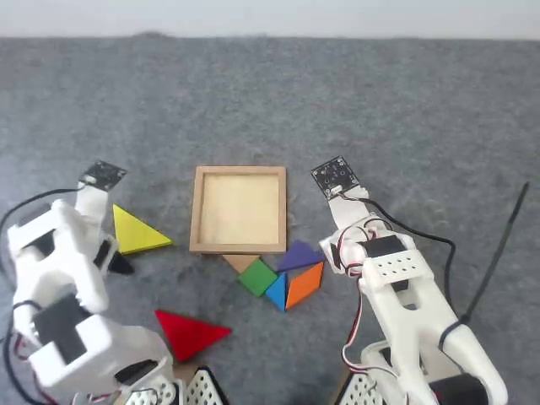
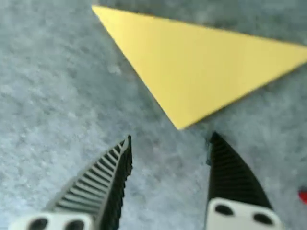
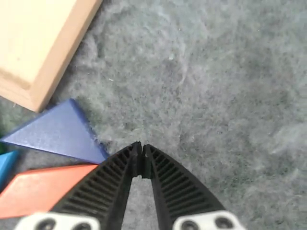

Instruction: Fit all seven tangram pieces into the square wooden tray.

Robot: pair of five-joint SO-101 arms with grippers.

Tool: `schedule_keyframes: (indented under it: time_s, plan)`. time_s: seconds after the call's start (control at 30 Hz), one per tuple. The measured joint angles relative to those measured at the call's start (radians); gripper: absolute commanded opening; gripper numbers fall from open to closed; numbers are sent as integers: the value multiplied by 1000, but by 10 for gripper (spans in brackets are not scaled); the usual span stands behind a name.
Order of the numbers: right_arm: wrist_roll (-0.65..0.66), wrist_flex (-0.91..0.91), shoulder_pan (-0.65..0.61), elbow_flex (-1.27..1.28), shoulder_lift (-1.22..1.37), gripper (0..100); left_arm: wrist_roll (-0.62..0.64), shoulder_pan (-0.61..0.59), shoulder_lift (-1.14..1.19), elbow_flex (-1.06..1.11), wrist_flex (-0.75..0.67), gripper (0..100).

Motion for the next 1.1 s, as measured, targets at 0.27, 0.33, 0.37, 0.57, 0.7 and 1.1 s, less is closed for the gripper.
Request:
schedule_keyframes:
  time_s: [0.27, 0.33, 0.37, 0.57, 0.7, 1.1]
  plan:
    - [0, 0, 0, 0, 0, 9, -29, -5, -110, 41, 175, 243]
    - [0, 0, 2, 0, 0, 9, -28, -8, -206, 63, 207, 243]
    - [0, 0, 2, 0, 0, 9, -28, -3, -262, 78, 224, 243]
    - [0, 0, 2, 0, 0, 9, 152, 52, -551, 164, 262, 254]
    - [0, 0, 0, 0, 0, 9, 414, 103, -529, 147, 275, 253]
    - [0, 0, 0, 0, 0, 9, 865, 17, -35, -132, 259, 69]
